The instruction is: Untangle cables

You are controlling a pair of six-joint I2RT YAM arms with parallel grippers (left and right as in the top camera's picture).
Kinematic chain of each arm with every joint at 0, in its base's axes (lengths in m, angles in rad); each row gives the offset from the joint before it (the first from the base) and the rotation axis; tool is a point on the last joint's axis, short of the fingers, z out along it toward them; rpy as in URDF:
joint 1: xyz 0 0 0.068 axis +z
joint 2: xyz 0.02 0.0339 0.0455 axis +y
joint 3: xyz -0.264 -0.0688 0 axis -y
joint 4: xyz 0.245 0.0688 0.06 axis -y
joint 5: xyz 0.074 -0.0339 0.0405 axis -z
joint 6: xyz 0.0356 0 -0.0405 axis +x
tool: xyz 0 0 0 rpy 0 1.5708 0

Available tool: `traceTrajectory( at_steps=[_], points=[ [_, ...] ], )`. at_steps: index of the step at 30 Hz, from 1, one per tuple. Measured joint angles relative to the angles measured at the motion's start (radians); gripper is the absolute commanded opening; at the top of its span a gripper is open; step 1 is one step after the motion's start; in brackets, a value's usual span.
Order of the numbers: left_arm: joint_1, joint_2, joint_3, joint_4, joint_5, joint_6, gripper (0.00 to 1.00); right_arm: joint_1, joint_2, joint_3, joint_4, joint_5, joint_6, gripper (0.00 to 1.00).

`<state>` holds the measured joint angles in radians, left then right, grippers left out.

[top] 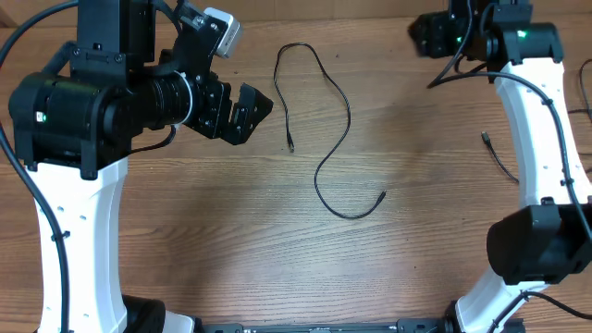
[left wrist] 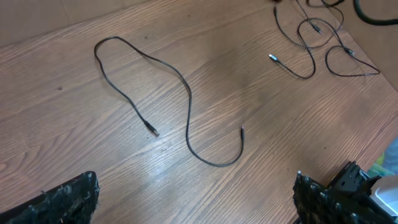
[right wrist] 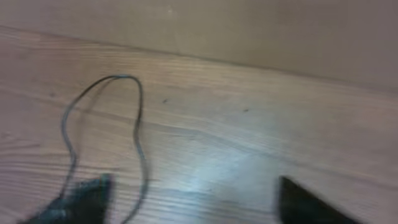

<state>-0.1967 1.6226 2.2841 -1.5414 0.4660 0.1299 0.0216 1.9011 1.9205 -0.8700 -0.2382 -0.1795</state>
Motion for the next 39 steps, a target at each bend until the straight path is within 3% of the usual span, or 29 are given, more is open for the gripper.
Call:
traceTrajectory(
  at_steps=[12,22,39],
  points=[
    [0.000,0.000,0.000,0.000,0.000,0.000,1.00,0.059,0.153,-0.045,0.025,-0.208,0.000,1.00],
    [0.000,0.000,0.000,0.000,0.000,0.000,1.00,0.123,0.334,-0.050,0.050,-0.233,0.000,1.00],
    [0.000,0.000,0.000,0.000,0.000,0.000,0.99,0.295,0.421,-0.050,0.096,0.122,0.012,0.99]
  ],
)
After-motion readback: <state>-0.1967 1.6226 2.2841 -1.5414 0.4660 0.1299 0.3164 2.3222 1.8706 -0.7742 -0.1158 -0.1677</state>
